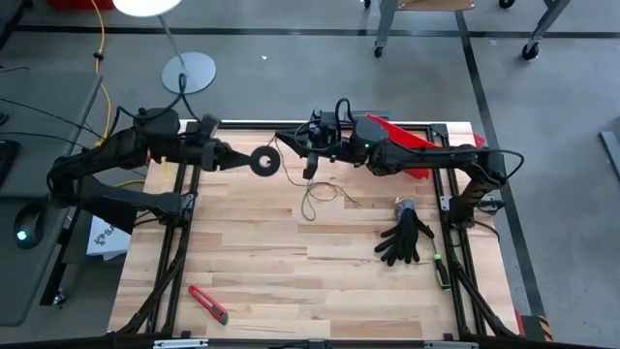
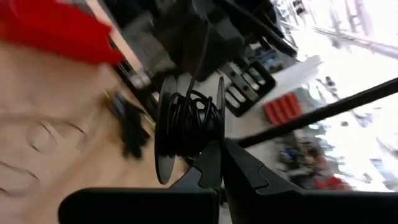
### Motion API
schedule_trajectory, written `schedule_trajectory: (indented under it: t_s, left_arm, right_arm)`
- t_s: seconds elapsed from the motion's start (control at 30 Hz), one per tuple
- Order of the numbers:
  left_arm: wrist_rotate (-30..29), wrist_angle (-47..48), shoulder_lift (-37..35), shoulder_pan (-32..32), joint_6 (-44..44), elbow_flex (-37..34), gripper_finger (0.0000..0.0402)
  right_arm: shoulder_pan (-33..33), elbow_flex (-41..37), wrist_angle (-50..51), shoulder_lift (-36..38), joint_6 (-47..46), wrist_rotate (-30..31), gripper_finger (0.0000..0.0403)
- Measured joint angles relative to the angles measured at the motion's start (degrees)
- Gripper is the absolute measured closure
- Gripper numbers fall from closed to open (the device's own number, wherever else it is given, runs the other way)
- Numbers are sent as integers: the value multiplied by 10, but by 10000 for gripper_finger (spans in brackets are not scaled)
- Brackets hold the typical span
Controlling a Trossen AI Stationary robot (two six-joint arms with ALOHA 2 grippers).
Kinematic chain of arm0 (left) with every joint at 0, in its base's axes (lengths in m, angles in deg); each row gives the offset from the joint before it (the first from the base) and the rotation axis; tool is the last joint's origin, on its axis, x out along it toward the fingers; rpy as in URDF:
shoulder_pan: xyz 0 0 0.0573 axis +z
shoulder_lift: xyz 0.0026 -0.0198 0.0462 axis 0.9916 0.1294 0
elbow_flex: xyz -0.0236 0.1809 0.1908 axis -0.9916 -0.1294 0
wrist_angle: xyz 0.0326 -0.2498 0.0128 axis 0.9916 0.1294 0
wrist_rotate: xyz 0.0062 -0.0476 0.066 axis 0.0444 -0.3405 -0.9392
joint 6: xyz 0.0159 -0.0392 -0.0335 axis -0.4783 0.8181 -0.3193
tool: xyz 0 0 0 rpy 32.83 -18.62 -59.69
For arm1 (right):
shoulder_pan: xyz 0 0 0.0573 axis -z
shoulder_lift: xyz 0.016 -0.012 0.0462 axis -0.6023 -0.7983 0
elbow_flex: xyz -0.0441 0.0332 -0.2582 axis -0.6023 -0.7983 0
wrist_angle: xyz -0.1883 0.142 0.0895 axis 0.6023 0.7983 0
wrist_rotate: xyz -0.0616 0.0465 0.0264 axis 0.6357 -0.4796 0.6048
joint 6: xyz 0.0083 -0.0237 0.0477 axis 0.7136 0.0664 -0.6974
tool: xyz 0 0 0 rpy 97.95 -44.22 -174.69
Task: Coil cords
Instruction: Coil the black wire on the spool
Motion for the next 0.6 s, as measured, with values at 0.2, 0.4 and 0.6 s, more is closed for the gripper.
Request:
schedule_trajectory:
  t_s: [0.2,0.4,0.6]
  left_arm:
    - [-53,1,-14,19,-141,0,401]
    - [-77,-26,-19,30,-210,0,402]
    - [-78,-72,-15,29,-269,0,400]
  right_arm:
    - [6,0,14,6,-21,-6,403]
    - [17,0,63,22,-25,-14,403]
    - [22,0,72,25,-19,-16,403]
